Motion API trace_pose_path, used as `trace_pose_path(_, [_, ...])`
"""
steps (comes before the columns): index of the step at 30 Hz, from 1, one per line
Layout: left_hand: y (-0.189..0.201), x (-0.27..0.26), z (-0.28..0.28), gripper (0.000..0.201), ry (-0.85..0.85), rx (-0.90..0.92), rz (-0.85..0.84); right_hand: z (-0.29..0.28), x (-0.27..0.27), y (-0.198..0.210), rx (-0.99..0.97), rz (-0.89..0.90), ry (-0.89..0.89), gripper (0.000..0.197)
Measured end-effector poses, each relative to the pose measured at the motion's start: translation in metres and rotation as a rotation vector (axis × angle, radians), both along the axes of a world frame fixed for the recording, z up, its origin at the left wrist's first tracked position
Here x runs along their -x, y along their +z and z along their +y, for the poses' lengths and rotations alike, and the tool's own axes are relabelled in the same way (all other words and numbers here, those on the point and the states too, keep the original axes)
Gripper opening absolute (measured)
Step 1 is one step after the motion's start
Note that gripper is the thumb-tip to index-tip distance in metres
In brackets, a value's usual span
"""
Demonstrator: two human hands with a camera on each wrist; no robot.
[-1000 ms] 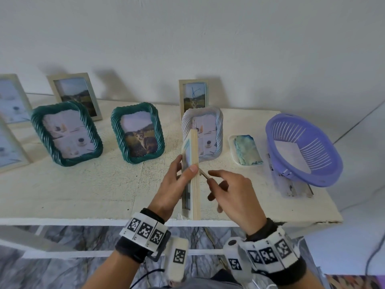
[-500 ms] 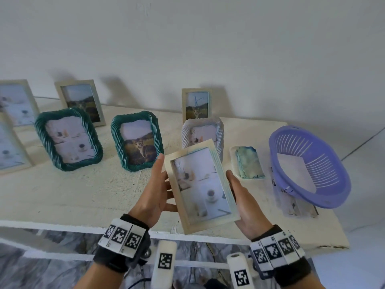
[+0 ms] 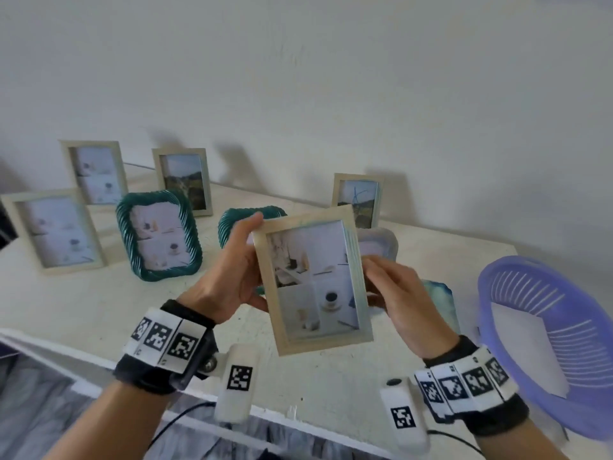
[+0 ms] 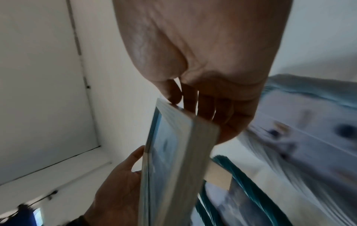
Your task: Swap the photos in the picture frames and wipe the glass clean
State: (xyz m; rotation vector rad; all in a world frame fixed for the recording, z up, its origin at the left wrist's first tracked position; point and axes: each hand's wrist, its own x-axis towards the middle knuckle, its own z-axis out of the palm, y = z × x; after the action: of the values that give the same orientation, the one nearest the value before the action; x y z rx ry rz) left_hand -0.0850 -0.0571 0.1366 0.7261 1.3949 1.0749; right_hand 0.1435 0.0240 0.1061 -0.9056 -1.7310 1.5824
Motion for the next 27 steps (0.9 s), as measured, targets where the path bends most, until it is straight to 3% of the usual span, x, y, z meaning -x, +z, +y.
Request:
trace_pose_path(4, [0.044,0.038,0.03,0.081,0.047,-0.112,0.132,0.044,0.045,0.05,-0.375,-0.053,-0.024,0.022])
trace_pose_path(11, [0.093,0.12,0.125,0.077,0.04,-0.205,0.329,0.143,0.146,0.103,-0.587,-0.195,-0.127,0.023])
trace_pose_path(17, [0.07,0.177,0.201,0.065,0.028,-0.106,0.318,0.214,0.208,0.094,-0.5,-0.379,-0.04,0.043])
trace_pose_path(27, [-0.019,0.217,0.26,0.044,-0.039,0.158,0.227,0.246,0.247,0.044,-0.133,-0.619,0.075,0.038])
